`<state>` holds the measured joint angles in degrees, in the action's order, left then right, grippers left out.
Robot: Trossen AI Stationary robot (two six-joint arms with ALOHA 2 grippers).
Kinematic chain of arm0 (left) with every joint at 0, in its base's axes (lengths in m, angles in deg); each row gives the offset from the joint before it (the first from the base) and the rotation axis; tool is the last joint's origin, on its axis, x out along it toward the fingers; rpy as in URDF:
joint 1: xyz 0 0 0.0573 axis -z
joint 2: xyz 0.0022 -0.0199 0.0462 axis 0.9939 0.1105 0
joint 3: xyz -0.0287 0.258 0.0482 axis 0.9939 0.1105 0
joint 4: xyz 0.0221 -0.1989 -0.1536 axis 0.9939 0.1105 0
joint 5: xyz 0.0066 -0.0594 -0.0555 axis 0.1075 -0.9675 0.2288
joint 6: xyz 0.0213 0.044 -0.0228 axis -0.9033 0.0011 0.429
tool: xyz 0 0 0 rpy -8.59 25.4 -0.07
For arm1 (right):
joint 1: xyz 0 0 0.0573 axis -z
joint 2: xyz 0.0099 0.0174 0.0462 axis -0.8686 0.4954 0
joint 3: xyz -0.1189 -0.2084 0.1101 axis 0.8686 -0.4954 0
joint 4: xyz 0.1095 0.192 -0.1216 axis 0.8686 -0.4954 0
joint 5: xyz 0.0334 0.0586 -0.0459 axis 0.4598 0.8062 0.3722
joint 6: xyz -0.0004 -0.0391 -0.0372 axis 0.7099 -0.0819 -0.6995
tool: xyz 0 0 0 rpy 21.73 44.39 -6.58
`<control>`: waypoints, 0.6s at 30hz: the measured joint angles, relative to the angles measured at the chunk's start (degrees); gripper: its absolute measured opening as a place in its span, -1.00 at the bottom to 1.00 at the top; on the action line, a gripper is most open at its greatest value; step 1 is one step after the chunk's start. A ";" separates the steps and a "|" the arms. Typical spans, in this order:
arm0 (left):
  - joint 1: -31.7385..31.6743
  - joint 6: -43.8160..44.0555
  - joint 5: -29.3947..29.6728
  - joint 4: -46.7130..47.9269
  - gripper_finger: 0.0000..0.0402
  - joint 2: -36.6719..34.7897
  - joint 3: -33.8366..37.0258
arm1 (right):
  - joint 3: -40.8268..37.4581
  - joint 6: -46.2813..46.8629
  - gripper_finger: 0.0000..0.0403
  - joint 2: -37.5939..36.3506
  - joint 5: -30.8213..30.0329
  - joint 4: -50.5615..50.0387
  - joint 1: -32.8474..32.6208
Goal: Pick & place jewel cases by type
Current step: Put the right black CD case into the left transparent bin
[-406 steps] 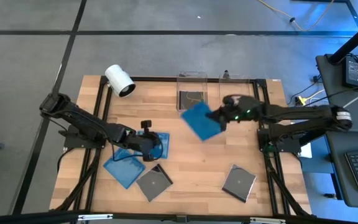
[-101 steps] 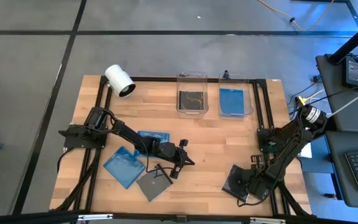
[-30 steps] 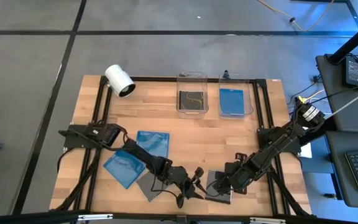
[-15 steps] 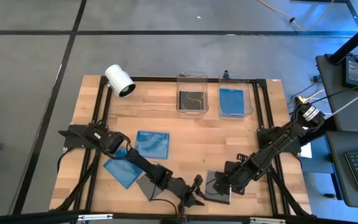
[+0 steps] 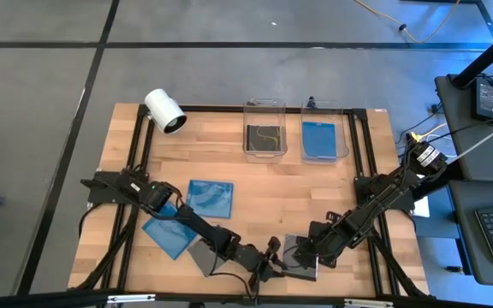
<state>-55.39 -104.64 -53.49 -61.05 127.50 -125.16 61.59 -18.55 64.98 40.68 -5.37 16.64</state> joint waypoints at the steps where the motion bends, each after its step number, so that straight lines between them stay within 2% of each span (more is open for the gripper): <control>1: 0.11 0.00 -0.31 0.86 -0.39 0.00 0.00 | 0.00 0.88 -0.14 0.00 -0.04 0.02 0.00; 6: 0.79 1.54 0.19 4.21 -0.38 -0.09 -0.07 | 0.00 2.22 -0.14 0.00 -0.98 0.07 0.00; 9: 1.01 0.67 1.83 4.26 -0.38 -0.17 -0.11 | 0.00 2.46 -0.14 0.00 -0.98 0.38 0.00; 18: 1.36 5.40 4.16 3.26 -0.38 0.86 -0.43 | 0.00 2.48 -0.14 0.00 -1.03 0.90 0.00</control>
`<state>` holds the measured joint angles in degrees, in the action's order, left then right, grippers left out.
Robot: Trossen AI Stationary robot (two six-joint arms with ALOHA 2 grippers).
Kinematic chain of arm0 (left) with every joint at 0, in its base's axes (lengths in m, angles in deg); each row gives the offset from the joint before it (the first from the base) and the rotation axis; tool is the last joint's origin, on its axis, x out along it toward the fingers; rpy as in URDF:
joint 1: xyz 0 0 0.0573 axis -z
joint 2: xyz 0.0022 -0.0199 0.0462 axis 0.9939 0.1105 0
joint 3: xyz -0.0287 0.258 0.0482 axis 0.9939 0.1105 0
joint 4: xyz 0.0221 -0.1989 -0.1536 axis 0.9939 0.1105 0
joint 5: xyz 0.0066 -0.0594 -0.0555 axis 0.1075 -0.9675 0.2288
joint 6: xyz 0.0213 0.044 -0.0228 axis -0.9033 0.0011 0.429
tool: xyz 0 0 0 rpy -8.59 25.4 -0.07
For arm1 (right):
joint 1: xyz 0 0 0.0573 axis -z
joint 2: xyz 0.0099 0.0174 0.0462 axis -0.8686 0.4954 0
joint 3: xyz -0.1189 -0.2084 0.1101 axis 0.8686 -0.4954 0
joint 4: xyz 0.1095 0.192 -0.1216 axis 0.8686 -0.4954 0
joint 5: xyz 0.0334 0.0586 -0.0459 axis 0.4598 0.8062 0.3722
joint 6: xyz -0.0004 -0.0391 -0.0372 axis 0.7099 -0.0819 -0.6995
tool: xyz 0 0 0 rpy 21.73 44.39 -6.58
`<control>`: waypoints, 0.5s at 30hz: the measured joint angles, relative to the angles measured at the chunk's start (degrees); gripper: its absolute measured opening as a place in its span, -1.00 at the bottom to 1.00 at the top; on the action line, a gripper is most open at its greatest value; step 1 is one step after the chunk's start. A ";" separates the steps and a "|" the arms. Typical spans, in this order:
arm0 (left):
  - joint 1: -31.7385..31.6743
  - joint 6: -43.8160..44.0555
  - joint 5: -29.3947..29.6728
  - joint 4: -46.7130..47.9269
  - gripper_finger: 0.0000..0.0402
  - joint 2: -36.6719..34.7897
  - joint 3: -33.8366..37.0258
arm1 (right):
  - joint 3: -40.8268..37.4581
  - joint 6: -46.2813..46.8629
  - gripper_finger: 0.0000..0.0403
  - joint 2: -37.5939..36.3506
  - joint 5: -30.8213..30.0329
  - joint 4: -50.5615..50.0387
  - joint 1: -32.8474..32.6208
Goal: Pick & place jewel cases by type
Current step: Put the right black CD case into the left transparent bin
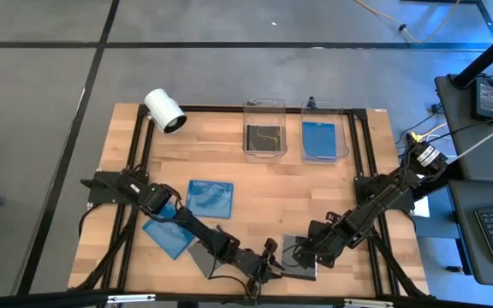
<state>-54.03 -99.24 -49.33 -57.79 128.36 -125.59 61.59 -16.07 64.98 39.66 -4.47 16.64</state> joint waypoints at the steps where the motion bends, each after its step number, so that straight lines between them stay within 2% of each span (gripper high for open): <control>1: 0.29 -0.15 0.30 0.37 -0.38 0.18 -0.52 | 0.00 0.02 -0.14 0.00 0.00 0.05 0.00; 7: 1.40 -4.52 2.57 2.47 -0.38 0.69 -2.97 | 0.00 0.11 -0.14 0.00 -0.02 0.50 -0.02; 15: -0.92 5.24 -6.55 2.62 -0.38 2.78 -3.25 | 0.00 0.29 -0.14 0.00 -0.03 2.03 0.00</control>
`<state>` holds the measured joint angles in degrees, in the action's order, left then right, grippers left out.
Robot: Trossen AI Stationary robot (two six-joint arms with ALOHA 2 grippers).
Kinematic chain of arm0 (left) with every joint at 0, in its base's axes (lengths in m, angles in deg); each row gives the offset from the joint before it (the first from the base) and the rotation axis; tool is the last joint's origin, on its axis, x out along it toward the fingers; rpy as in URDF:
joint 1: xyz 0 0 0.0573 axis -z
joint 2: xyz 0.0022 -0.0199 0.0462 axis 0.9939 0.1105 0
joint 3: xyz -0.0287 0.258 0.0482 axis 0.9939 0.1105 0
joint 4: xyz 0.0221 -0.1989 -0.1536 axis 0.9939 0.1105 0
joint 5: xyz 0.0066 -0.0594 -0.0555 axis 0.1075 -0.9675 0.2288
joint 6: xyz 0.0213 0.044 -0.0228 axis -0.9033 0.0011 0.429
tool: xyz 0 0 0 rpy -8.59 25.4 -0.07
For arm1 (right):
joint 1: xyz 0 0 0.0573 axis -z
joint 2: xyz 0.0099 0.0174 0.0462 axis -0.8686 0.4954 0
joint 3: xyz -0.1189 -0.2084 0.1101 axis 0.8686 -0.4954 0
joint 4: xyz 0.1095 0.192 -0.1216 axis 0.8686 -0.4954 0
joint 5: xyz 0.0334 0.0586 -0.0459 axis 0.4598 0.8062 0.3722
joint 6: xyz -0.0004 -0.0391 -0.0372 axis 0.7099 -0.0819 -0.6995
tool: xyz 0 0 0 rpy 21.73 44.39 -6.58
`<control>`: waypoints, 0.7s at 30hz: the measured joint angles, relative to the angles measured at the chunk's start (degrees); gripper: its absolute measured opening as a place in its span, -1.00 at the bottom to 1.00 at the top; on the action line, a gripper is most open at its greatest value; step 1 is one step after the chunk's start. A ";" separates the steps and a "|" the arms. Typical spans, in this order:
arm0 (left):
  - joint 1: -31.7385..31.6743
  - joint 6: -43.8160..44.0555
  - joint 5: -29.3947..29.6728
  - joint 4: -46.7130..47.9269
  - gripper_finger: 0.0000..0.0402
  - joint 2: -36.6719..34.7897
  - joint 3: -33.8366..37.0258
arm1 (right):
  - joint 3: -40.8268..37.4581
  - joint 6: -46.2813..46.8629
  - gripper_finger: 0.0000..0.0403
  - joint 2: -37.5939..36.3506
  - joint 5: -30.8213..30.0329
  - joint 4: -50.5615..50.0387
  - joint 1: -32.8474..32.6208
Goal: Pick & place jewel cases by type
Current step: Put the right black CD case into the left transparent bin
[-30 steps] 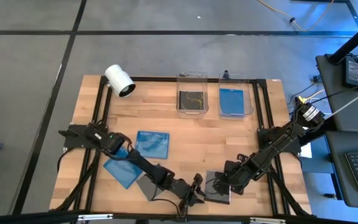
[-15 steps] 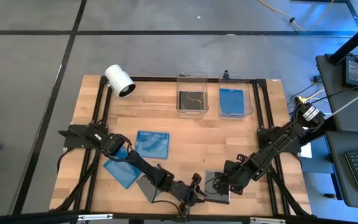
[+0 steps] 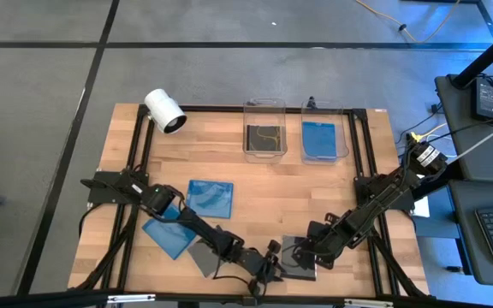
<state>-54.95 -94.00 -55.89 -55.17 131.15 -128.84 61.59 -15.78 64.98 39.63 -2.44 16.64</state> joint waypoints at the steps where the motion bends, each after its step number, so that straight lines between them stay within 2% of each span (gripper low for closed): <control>1: -0.24 0.59 -0.04 0.34 -0.38 0.06 -0.07 | 0.00 0.63 -0.14 0.00 0.00 0.35 0.00; 4: -0.71 2.67 -0.19 2.53 -0.39 0.00 -0.23 | 0.00 4.05 -0.14 0.00 0.05 1.24 0.00; 8: -0.89 2.91 -0.10 4.32 -0.41 -0.08 -0.21 | 0.00 4.04 -0.14 0.00 0.13 2.94 -0.02; 14: -0.89 2.03 3.05 8.78 -0.43 -0.48 -0.25 | 0.00 4.04 -0.14 0.00 3.35 4.09 -0.50; 21: -0.99 0.57 2.35 11.06 -0.43 -0.73 -0.34 | 0.00 4.17 -0.14 0.00 2.95 -0.25 -1.70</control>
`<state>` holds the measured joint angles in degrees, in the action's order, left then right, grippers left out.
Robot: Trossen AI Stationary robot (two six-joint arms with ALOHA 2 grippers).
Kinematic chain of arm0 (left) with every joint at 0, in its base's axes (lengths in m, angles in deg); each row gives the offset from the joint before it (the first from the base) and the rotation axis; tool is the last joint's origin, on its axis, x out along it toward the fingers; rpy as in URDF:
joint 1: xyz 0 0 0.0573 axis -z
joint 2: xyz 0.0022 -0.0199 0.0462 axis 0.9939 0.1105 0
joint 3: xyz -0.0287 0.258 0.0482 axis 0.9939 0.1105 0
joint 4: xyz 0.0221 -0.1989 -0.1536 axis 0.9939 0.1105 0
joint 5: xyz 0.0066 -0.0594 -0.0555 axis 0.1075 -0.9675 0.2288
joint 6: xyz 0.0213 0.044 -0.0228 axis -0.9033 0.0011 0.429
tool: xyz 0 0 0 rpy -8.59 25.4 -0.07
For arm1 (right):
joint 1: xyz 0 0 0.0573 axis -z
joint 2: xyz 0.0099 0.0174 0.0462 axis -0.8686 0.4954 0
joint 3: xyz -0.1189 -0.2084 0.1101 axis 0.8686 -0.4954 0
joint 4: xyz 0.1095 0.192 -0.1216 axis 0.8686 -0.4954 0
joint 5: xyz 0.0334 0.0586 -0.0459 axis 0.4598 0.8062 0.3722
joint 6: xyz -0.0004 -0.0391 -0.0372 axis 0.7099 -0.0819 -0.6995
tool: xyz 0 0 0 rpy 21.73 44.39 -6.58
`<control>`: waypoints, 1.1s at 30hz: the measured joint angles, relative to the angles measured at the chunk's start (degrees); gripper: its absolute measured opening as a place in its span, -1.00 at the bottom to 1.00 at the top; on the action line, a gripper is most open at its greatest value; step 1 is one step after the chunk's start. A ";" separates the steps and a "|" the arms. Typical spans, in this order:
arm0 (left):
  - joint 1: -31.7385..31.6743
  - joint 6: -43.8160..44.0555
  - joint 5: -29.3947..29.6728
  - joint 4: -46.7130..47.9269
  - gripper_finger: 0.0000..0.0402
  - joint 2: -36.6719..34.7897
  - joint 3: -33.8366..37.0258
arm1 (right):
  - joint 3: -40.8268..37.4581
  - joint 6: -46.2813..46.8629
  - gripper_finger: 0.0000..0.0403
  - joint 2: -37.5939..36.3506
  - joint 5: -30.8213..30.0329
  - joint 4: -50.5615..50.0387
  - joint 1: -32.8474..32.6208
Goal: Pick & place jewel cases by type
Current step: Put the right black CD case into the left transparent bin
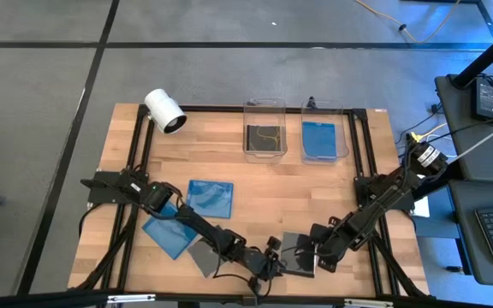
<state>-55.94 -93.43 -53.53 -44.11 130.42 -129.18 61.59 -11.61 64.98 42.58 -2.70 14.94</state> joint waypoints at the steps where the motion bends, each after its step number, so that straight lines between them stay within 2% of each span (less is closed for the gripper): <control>1: -0.05 -0.23 -0.47 0.09 -0.43 -0.03 0.00 | 0.00 0.00 -0.14 0.00 -1.04 -1.19 0.00; 5: -0.14 -0.27 -2.09 0.32 -0.43 -0.08 0.00 | 0.00 -2.22 -0.14 0.00 -8.77 -5.24 0.24; 8: -0.14 -0.37 -2.23 0.32 -0.43 -0.08 0.00 | 0.00 -10.34 -0.14 0.00 -12.94 -6.16 1.33; 12: -0.25 -0.73 -4.72 0.32 -0.43 -0.08 0.00 | 0.00 -20.92 -0.14 0.00 -12.62 -5.12 3.58; 16: -0.25 -0.86 -5.15 0.32 -0.43 -0.10 0.00 | 0.73 -20.75 -0.14 -0.02 -9.68 -7.26 5.34; 23: -0.23 -0.86 -5.54 0.32 -0.44 -0.10 0.00 | 4.08 -26.80 -0.14 -0.26 -15.60 -10.70 6.53; 26: -0.23 -0.86 -5.59 0.32 -0.44 -0.10 0.00 | 4.64 -29.74 -0.14 -0.24 -18.27 -8.15 7.89; 30: -0.19 -0.84 -5.65 0.32 -0.44 -0.10 0.00 | 4.70 -34.18 -0.14 0.31 -15.12 -3.59 10.46; 33: -0.19 -0.84 -6.03 0.32 -0.44 -0.10 0.00 | 4.70 -36.16 -0.14 1.31 -12.71 -3.75 11.83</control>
<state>-56.13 -94.26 -59.56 -43.78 130.32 -129.18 66.29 -47.77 66.29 29.86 -6.45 26.77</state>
